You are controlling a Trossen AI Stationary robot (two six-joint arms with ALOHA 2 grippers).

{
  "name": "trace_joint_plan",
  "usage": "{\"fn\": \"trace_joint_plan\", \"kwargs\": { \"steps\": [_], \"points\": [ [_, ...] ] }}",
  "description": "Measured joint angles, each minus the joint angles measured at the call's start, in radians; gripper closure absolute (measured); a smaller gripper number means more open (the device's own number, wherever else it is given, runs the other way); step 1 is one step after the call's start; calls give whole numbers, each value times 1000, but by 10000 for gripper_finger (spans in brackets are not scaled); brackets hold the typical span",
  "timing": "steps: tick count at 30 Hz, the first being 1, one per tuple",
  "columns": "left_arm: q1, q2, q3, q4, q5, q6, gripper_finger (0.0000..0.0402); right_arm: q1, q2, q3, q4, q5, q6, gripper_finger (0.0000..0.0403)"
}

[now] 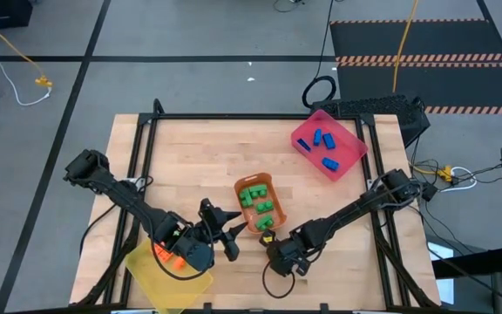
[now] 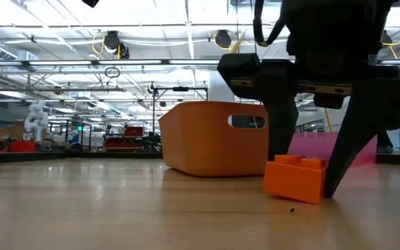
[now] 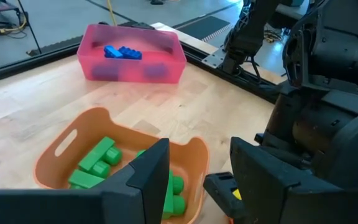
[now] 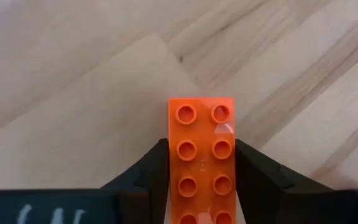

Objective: Sort & place blocks by color
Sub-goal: Put the orange game piece into the yellow bin

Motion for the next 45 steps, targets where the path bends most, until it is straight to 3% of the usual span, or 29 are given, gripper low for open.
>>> {"fn": "trace_joint_plan", "kwargs": {
  "steps": [5, 9, 12, 17, 21, 30, 34, 38, 41, 45],
  "points": [
    [-1, 0, 0, 29, -9, 70, 231, 15, -66, -7, -35, 91, 4, 271],
    [-15, 0, 1, 158, -104, 248, 231, 34, -180, -4, -43, 253, -19, 271],
    [-11, 0, 1, 229, -110, 305, 231, 48, -275, -4, -46, 343, -30, 271],
    [-1, 0, 1, 272, -84, 312, 231, 76, -438, -3, -26, 537, -41, 271],
    [14, 0, 1, 274, -49, 306, 231, 76, -527, -3, -23, 753, 14, 271],
    [82, 0, 1, 355, -48, 262, 231, 28, -533, -56, -7, 1022, -26, 271],
    [116, 0, 1, 348, -30, 284, 231, 0, -526, -95, 31, 1072, -45, 271],
    [169, 0, 1, 349, 83, 280, 222, -14, -526, -130, 117, 1069, -104, 271],
    [210, 2, 1, 348, 152, 293, 197, -16, -526, -155, 210, 1067, -179, 271],
    [241, 19, 0, 343, 159, 333, 147, -14, -527, -180, 298, 1067, -246, 271]
  ]
}}
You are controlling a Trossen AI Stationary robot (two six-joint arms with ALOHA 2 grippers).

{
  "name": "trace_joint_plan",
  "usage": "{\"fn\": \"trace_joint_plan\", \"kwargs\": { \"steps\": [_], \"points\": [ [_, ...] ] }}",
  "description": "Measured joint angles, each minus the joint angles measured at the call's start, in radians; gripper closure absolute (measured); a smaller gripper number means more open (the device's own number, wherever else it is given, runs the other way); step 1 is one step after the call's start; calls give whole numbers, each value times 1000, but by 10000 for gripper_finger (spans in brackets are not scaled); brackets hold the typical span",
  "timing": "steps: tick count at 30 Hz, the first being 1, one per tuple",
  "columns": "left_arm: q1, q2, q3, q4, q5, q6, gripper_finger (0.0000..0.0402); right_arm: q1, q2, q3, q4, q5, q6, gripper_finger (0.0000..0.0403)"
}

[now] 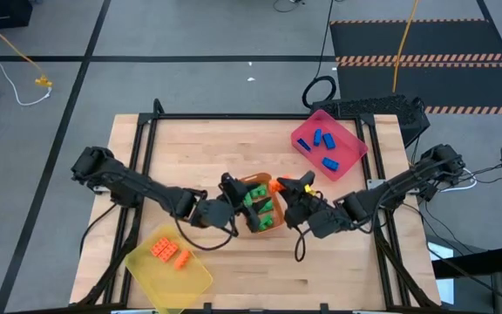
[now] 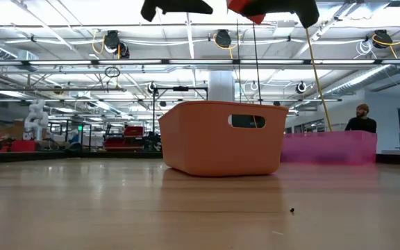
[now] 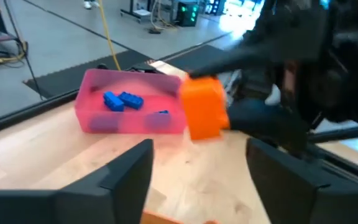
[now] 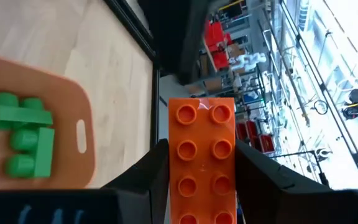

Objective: Sort & place blocks by color
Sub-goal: Put the orange game piece into the yellow bin

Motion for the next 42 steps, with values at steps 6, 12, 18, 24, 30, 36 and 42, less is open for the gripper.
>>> {"fn": "trace_joint_plan", "kwargs": {
  "steps": [6, 12, 18, 24, 30, 36, 42],
  "points": [
    [33, 7, 0, 5, -6, -25, 73, 0, 0, -25, 25, -2, -13, 271],
    [55, 11, 0, 13, -6, -30, 33, -3, 0, -32, 38, -26, 1, 271],
    [83, 18, 0, 77, 36, -27, 28, -8, 0, -32, 91, -77, -4, 271],
    [100, 55, 1, 115, 104, -39, 27, -28, 2, -32, 114, -81, -28, 271],
    [106, 78, 1, 116, 92, -61, 28, -35, 2, -33, 106, -84, -27, 271],
    [114, 78, 1, 114, 88, -56, 80, -34, 2, -33, 107, -102, -13, 271],
    [112, 77, 1, 128, 107, -43, 205, -35, 3, -31, 110, -110, -12, 271]
  ]
}}
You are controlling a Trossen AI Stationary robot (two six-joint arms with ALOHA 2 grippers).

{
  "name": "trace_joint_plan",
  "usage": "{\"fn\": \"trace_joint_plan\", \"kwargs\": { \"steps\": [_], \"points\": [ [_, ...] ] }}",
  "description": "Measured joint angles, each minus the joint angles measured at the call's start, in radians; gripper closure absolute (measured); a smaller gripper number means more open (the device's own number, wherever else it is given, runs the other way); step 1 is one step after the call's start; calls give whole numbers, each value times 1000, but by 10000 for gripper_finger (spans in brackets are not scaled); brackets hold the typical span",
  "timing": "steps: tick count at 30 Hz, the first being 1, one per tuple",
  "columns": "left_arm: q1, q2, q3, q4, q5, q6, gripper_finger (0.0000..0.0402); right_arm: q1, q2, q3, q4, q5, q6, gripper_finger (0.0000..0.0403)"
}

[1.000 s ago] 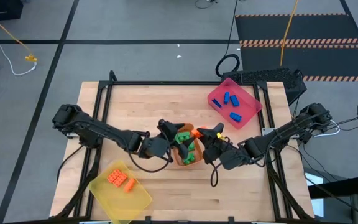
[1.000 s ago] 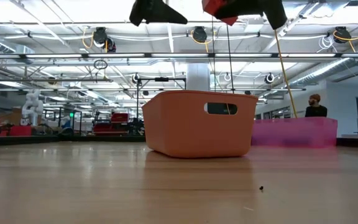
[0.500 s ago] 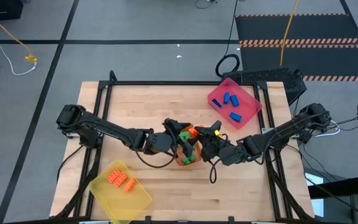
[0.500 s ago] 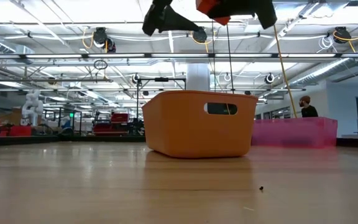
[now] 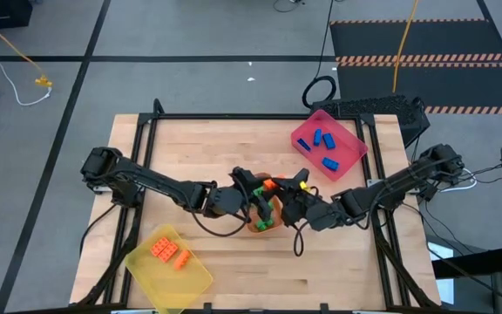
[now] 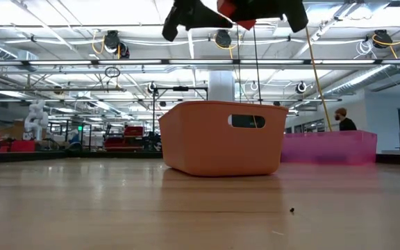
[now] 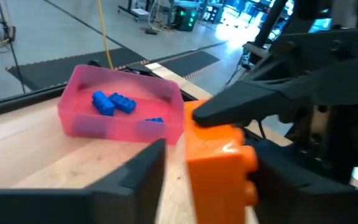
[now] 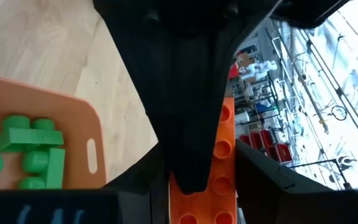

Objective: Sort & place blocks by color
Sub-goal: Put the orange game piece into the yellow bin

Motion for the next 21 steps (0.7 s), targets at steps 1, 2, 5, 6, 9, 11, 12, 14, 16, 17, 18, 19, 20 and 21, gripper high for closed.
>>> {"fn": "trace_joint_plan", "kwargs": {
  "steps": [1, 2, 5, 6, 9, 11, 12, 14, 16, 17, 18, 19, 20, 21],
  "points": [
    [0, 0, 0, 0, 5, 7, 229, 0, 0, 0, -1, -1, 2, 270],
    [0, 0, 0, 1, 12, 17, 256, -1, 1, 0, -3, 0, 10, 262],
    [2, 0, 0, 9, 17, 46, 312, -1, -1, 0, -5, 7, 42, 212],
    [1, 0, 0, 13, 17, 56, 312, -2, -1, 0, -2, 8, 53, 192],
    [0, 0, -1, 20, 17, 74, 312, -4, -1, 0, -5, 6, 98, 143],
    [-1, 0, -1, 21, 19, 73, 312, -6, -1, 0, -13, 7, 113, 119],
    [-1, 0, -1, 21, 20, 73, 312, -6, -1, 0, -16, 9, 121, 109],
    [-1, 0, -1, 21, 22, 73, 312, -6, -1, 0, -23, 23, 133, 94],
    [-1, 0, -1, 14, 22, 72, 312, -6, -1, 0, -31, 72, 135, 84],
    [-1, -5, -1, -1, 23, 69, 312, -7, -1, 0, -38, 101, 136, 82],
    [-1, -11, -1, -20, 23, 64, 312, -10, -1, 0, -48, 130, 142, 80],
    [-1, -15, -2, -31, 22, 52, 309, -13, -1, 0, -60, 152, 154, 79],
    [-1, -25, -2, -47, 22, 42, 305, -17, -1, 0, -75, 174, 169, 78],
    [-1, -35, -2, -69, 22, 36, 301, -20, -1, 0, -94, 192, 191, 78]
  ]
}}
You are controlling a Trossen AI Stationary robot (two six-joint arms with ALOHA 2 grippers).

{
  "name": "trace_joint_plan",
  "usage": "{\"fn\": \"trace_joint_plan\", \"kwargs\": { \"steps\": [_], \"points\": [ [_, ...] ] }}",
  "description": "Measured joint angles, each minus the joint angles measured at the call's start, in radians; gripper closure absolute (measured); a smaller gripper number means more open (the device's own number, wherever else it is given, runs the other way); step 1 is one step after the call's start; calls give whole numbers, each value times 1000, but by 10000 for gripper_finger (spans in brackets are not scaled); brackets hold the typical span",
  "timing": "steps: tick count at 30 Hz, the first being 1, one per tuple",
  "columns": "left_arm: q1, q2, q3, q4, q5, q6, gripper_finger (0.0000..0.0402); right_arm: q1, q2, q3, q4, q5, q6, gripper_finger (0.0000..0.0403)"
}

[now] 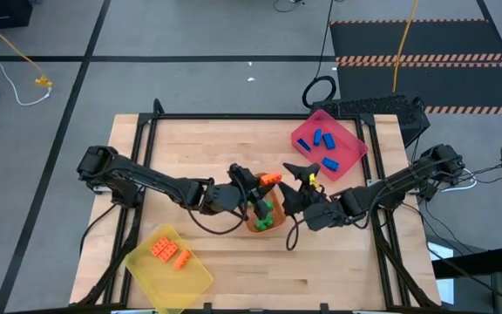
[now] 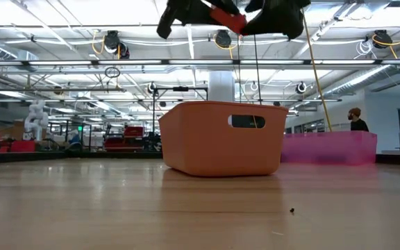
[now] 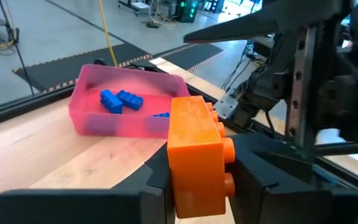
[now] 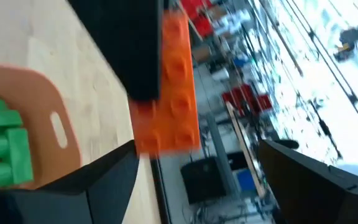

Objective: Sort & place blocks by color
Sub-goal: Put the orange game piece into the yellow bin

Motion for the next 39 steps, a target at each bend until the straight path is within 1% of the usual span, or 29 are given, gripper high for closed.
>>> {"fn": "trace_joint_plan", "kwargs": {
  "steps": [5, 13, 18, 21, 24, 28, 31, 35, 39],
  "points": [
    [-19, -40, 0, -94, -7, -21, 305, -15, -4, 0, -114, 27, 153, 84],
    [-76, -103, 0, -230, -83, -42, 303, -49, -26, 0, -263, 25, 305, 89],
    [-126, -116, 0, -252, -130, -49, 302, -103, -88, -1, -355, 24, 380, 89],
    [-151, -117, 0, -279, -137, -64, 301, -144, -153, -44, -357, 12, 381, 90],
    [-178, -116, 0, -290, -139, -65, 301, -195, -245, -129, -292, -75, 375, 90],
    [-213, -116, 0, -303, -140, -66, 301, -258, -386, -271, -148, -277, 393, 90],
    [-239, -116, 0, -302, -140, -74, 301, -276, -487, -357, -63, -382, 426, 90],
    [-285, -121, 0, -357, -140, -142, 300, -273, -592, -429, -45, -421, 445, 90],
    [-333, -149, 1, -523, -138, -316, 300, -273, -671, -481, -45, -422, 458, 90]
  ]
}}
